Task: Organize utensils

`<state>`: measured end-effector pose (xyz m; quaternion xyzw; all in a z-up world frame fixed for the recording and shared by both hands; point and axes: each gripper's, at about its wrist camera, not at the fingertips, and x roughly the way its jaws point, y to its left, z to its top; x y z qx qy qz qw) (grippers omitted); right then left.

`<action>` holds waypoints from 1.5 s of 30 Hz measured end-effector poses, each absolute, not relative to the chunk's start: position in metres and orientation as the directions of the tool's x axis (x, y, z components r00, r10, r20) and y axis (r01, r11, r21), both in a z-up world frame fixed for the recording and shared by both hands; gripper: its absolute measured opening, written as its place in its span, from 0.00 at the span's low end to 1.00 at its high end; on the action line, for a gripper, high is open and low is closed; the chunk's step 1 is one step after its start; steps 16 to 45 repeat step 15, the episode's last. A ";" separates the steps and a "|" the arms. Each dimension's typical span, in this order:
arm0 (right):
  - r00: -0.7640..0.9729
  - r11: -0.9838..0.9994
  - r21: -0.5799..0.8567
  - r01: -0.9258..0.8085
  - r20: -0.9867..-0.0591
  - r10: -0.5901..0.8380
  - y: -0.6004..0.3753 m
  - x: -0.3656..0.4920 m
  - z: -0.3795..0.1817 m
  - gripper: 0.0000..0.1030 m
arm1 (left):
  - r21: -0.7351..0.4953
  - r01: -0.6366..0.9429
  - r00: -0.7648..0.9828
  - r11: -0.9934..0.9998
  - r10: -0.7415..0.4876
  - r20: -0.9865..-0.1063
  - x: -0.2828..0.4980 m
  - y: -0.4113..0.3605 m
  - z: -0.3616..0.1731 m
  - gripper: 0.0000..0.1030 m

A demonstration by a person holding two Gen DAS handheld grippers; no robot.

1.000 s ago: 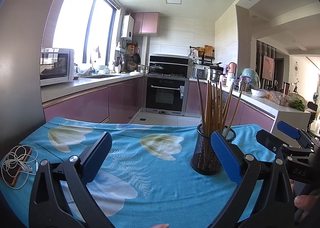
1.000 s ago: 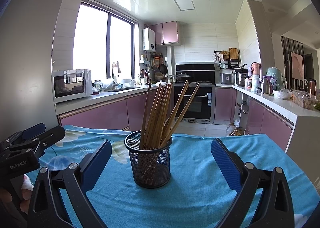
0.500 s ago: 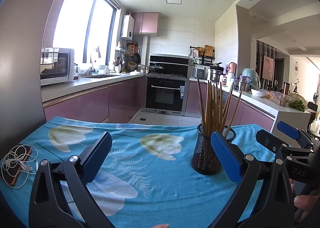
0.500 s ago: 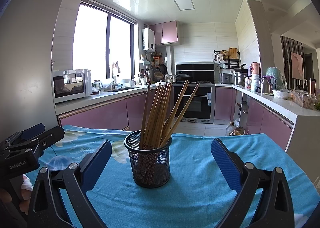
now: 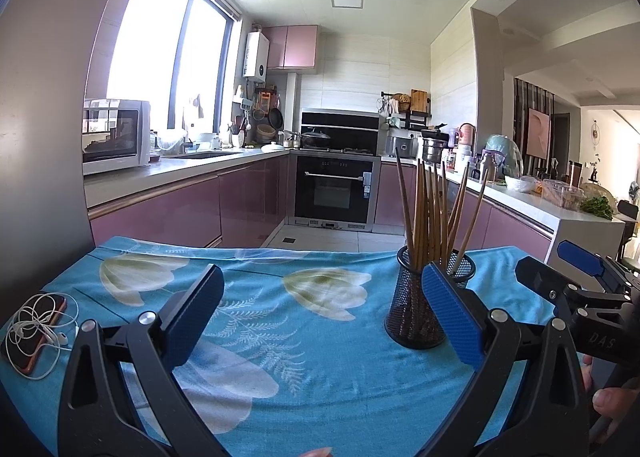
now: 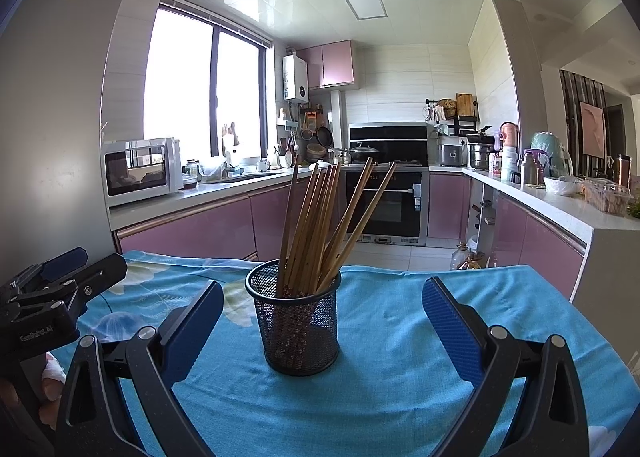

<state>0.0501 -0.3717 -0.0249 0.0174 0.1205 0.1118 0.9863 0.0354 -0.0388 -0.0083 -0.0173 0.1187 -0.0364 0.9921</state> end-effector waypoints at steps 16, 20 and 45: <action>0.932 0.980 0.054 -0.191 -0.302 0.199 -0.379 0.061 -0.033 0.94 | -0.047 0.089 0.943 0.995 -0.099 -0.317 0.048 -0.042 -0.016 0.95; 0.932 0.980 0.054 -0.191 -0.302 0.199 -0.379 0.061 -0.033 0.94 | -0.047 0.089 0.943 0.995 -0.099 -0.317 0.048 -0.042 -0.016 0.95; 0.932 0.980 0.054 -0.191 -0.302 0.199 -0.379 0.061 -0.033 0.94 | -0.047 0.089 0.943 0.995 -0.099 -0.317 0.048 -0.042 -0.016 0.95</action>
